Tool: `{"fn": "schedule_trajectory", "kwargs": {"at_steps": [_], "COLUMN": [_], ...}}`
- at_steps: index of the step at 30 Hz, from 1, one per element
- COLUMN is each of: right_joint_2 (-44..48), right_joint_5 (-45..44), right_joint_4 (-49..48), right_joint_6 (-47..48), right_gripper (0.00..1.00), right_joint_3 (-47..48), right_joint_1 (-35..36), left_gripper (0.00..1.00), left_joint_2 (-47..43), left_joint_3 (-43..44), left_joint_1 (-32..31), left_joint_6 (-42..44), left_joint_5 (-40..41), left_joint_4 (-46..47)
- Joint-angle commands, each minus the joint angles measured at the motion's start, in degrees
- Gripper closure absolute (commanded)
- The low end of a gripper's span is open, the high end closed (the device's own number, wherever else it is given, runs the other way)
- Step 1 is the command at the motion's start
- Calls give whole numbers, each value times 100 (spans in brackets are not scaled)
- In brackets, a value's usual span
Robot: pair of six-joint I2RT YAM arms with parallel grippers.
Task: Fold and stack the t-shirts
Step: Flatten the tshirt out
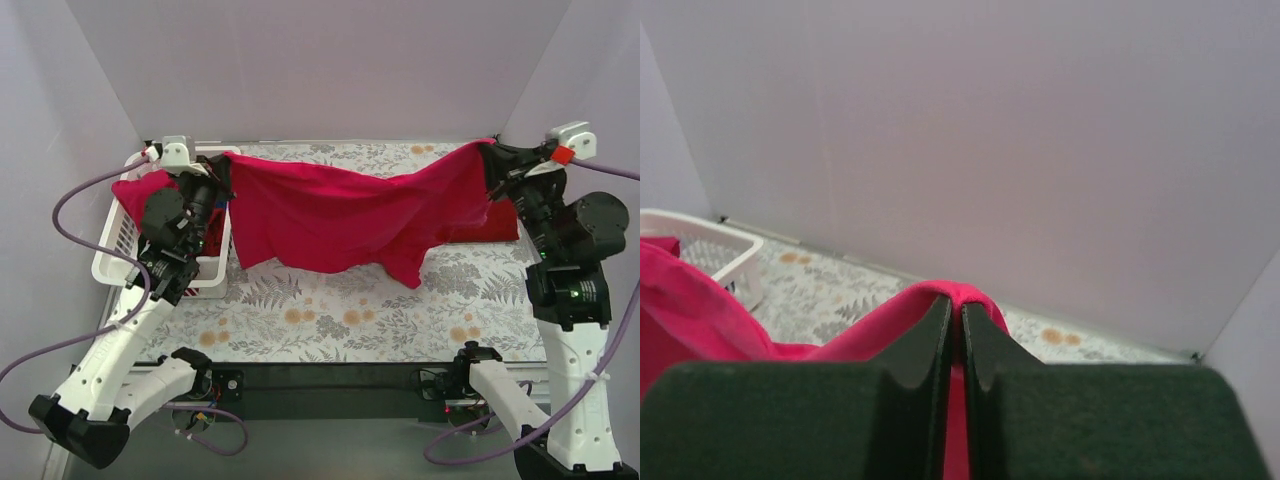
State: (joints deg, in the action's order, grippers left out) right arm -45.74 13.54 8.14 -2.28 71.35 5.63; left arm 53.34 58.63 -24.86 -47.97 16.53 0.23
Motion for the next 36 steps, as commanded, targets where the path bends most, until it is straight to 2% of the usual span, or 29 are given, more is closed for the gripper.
{"fn": "schedule_trajectory", "kwargs": {"at_steps": [1, 6, 11, 21, 25, 30, 32, 34, 36], "right_joint_2": [135, 187, 381, 153, -67, -199, -243, -295, -348], "right_joint_5": [-440, -379, -282, -606, -704, -791, -861, -1089, -1344], "right_joint_4": [3, 135, 354, 891, 979, 918, 812, 549, 155], "right_joint_6": [447, 554, 659, 1107, 1239, 1231, 1178, 1055, 959], "right_gripper": [99, 99, 99, 99, 99, 99, 99, 99, 99], "right_joint_3": [957, 1634, 2171, 3824, 4237, 3763, 3107, 2545, 1596], "right_joint_1": [-27, -27, -18, 157, 430, 694, 694, 703, 694], "left_gripper": [100, 100, 100, 100, 100, 100, 100, 100, 100], "left_joint_2": [-428, -930, -1519, -1845, -1906, -1723, -1547, -1099, -443], "left_joint_3": [464, 518, 632, 1027, 1028, 922, 826, 712, 466], "left_joint_1": [34, 34, 25, -10, -10, -1, -10, -10, -1], "left_joint_6": [182, 86, -204, -634, -723, -732, -732, -741, -793], "left_joint_5": [-641, -1178, -2143, -3225, -3271, -2761, -2691, -2542, -2323], "left_joint_4": [4, 12, -155, -120, -84, -120, -111, -102, -58]}}
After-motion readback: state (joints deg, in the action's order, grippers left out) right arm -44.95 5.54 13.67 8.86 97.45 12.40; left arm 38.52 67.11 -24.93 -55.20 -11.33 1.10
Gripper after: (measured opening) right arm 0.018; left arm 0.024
